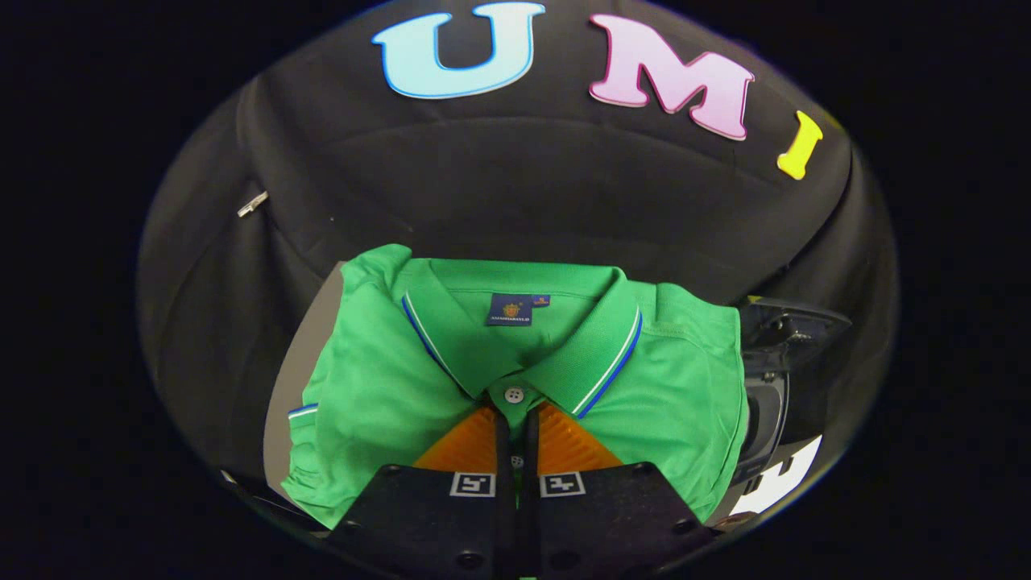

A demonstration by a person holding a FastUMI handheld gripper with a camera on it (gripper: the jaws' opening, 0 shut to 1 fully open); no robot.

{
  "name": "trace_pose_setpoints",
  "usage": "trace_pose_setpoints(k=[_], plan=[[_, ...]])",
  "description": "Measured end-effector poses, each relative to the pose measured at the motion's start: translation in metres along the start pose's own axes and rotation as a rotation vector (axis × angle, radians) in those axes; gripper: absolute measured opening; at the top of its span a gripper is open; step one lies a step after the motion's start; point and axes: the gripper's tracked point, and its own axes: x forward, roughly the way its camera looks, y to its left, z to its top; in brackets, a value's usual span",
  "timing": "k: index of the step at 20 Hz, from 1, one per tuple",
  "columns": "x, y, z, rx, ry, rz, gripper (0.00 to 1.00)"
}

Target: Put the clothes into the washing machine and then close the washing machine lid.

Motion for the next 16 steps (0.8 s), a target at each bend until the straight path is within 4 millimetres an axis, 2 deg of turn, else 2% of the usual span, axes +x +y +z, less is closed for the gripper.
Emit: trace_pose_setpoints(k=[6,10,16], plan=[[-0.003,-0.001,0.003,-0.006,-0.085,-0.028,0.06],[-0.01,-0.003,0.014,-0.007,-0.173,-0.089,0.05],[-0.043,-0.002,0.039,0.009,-0.366,-0.179,0.05]])
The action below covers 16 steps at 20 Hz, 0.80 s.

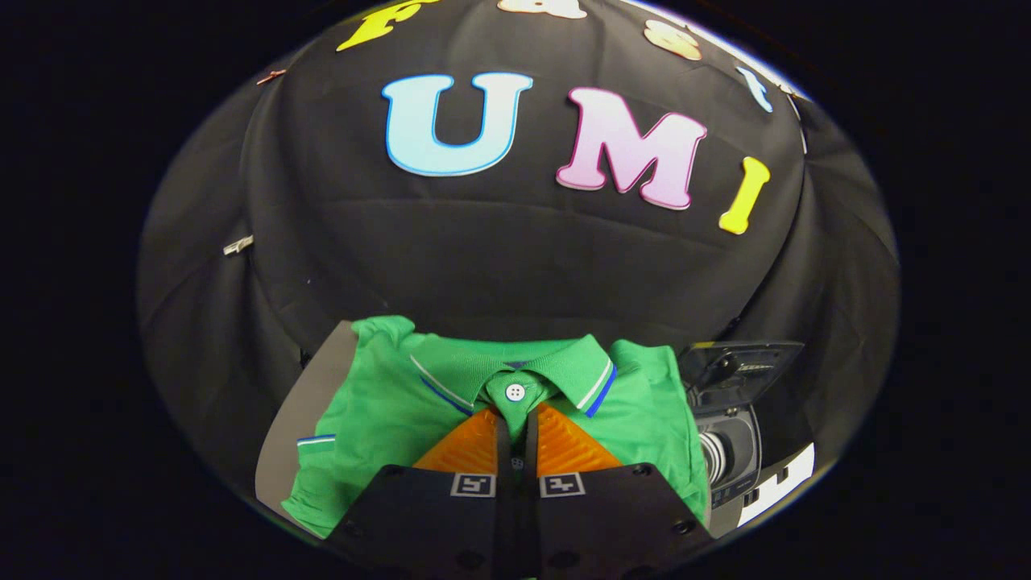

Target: Put the clothes into the washing machine and then close the washing machine lid.

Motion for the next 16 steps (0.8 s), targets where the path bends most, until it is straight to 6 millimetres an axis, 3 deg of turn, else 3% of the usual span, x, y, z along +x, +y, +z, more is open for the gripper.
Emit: trace_pose_setpoints(k=[8,12,16], plan=[[-0.034,-0.057,0.045,0.006,-0.162,-0.096,0.05],[-0.042,-0.086,0.05,-0.003,-0.173,-0.072,0.05],[-0.051,-0.134,0.055,-0.008,-0.194,-0.043,0.05]])
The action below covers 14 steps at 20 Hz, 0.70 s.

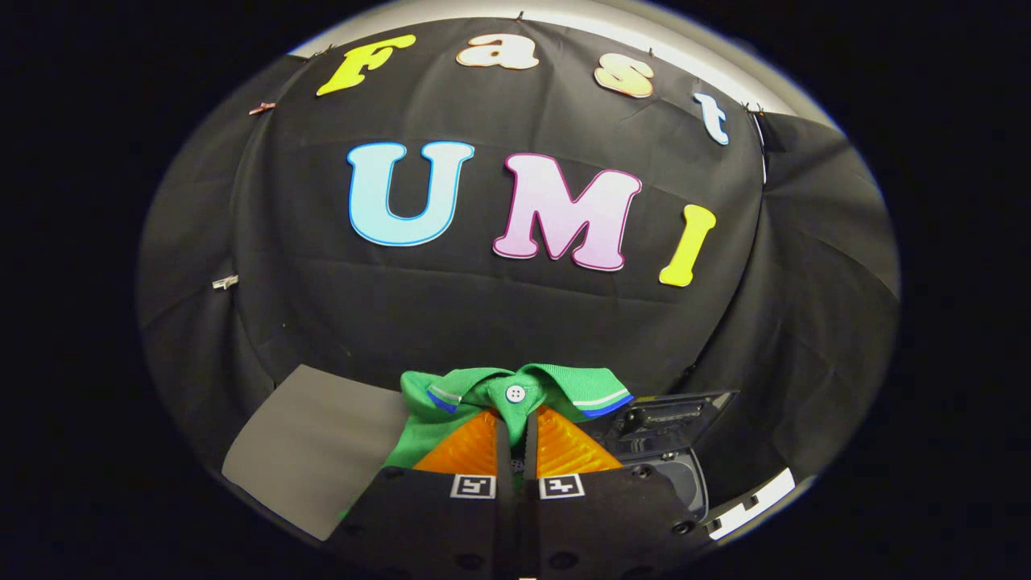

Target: Put the clothes into the washing machine and then close the washing machine lid.

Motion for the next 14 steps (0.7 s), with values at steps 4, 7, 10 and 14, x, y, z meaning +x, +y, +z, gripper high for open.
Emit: trace_pose_setpoints(k=[4,7,10,14], plan=[[0.0,-0.047,-0.012,0.015,0.02,0.052,0.05],[0.006,-0.08,-0.019,-0.015,0.007,0.071,0.05],[0.012,-0.111,-0.029,0.017,0.025,0.065,0.05],[0.027,-0.151,-0.039,0.05,0.011,0.04,0.05]])
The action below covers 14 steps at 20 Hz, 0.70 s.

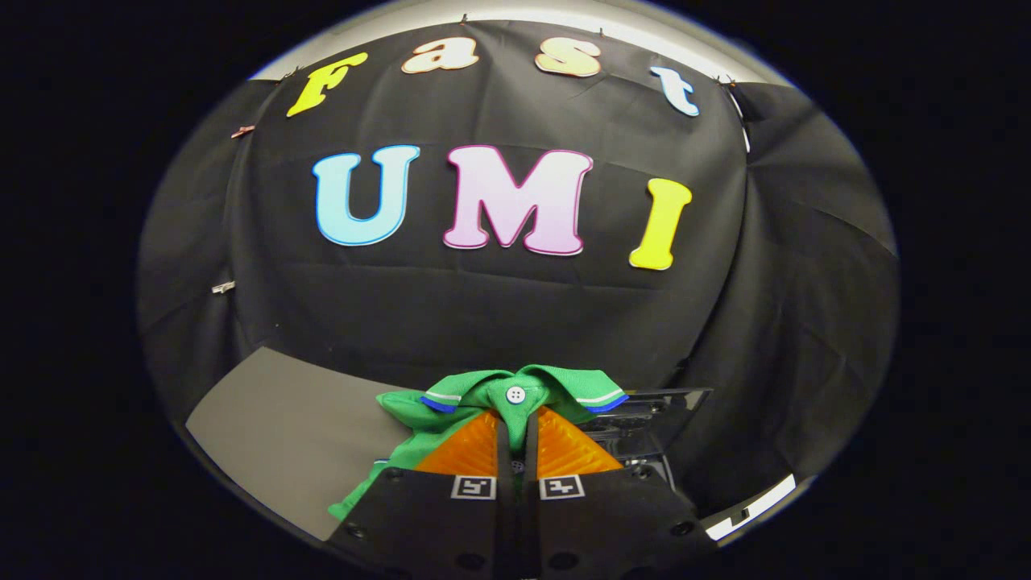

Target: Put the clothes into the washing machine and then close the washing machine lid.

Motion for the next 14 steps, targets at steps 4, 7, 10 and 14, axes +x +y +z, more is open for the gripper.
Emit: trace_pose_setpoints(k=[4,7,10,14], plan=[[0.019,-0.039,-0.03,-0.001,0.04,-0.07,0.05],[0.035,-0.06,-0.065,-0.027,0.099,-0.1,0.05],[0.056,-0.073,-0.102,-0.058,0.16,-0.125,0.05],[0.08,-0.086,-0.156,-0.064,0.24,-0.134,0.05]])
